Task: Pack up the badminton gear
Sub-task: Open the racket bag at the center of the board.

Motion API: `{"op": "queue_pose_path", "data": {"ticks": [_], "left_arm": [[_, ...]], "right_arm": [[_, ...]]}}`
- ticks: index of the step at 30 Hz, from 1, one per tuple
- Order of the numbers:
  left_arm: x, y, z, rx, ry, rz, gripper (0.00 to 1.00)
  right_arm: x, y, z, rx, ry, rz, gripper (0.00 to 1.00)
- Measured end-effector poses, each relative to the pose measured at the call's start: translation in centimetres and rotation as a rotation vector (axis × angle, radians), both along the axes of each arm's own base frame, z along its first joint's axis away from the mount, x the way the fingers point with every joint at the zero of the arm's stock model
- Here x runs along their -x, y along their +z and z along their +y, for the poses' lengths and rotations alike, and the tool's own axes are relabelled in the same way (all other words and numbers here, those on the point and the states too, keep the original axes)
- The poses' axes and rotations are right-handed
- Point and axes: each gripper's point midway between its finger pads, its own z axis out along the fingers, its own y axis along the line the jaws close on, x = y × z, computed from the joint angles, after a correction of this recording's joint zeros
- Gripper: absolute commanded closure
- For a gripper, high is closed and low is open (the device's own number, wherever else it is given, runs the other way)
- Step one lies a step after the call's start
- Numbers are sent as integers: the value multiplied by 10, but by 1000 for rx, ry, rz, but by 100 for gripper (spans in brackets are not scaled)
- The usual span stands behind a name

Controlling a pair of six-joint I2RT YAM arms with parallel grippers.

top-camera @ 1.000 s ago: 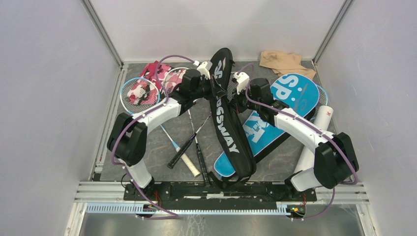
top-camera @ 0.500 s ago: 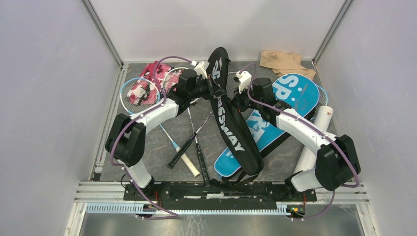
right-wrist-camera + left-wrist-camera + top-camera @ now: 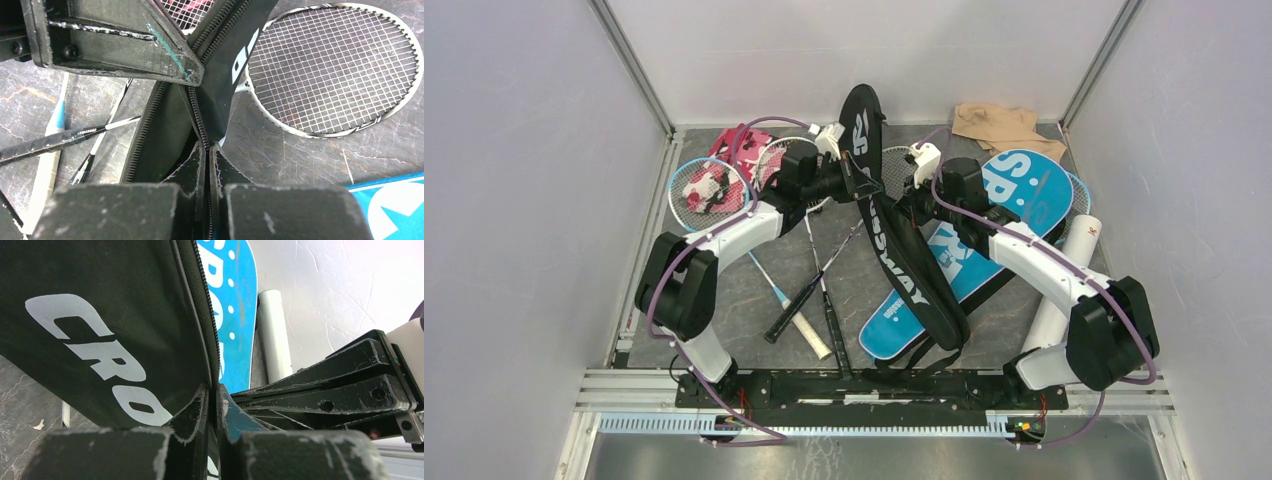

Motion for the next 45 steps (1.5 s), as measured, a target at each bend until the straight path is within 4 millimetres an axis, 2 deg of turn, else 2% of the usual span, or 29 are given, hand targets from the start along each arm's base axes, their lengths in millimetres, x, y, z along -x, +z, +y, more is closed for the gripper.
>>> {"op": "queue_pose_path", "data": {"ticks": [9, 15, 18, 23, 26, 31, 36, 40, 45], "left_arm": [[3, -2, 0, 4, -12, 0, 96], [3, 0, -2, 13, -21, -9, 87], [4, 1, -2, 16, -29, -11, 77], [-6, -2, 9, 7, 13, -5, 68], [-13, -2, 13, 1, 36, -4, 66], [-24, -14, 7, -22, 44, 29, 62], [-27, -26, 2, -42, 34, 64, 49], [-29, -21, -5, -36, 13, 63, 36], [-27, -11, -28, -25, -22, 43, 23]], "right_arm": [[-2, -1, -5, -9, -19, 10, 100], [-3, 3, -11, 4, -40, -7, 100], [-3, 8, -17, 24, -63, -29, 100], [-13, 21, -57, 124, -201, -101, 100], [-16, 29, -77, 174, -263, -140, 100], [-16, 36, -98, 261, -325, -197, 100], [-13, 39, -121, 356, -378, -251, 100], [-7, 34, -135, 416, -405, -277, 100], [1, 12, -138, 437, -389, -244, 100]]}}
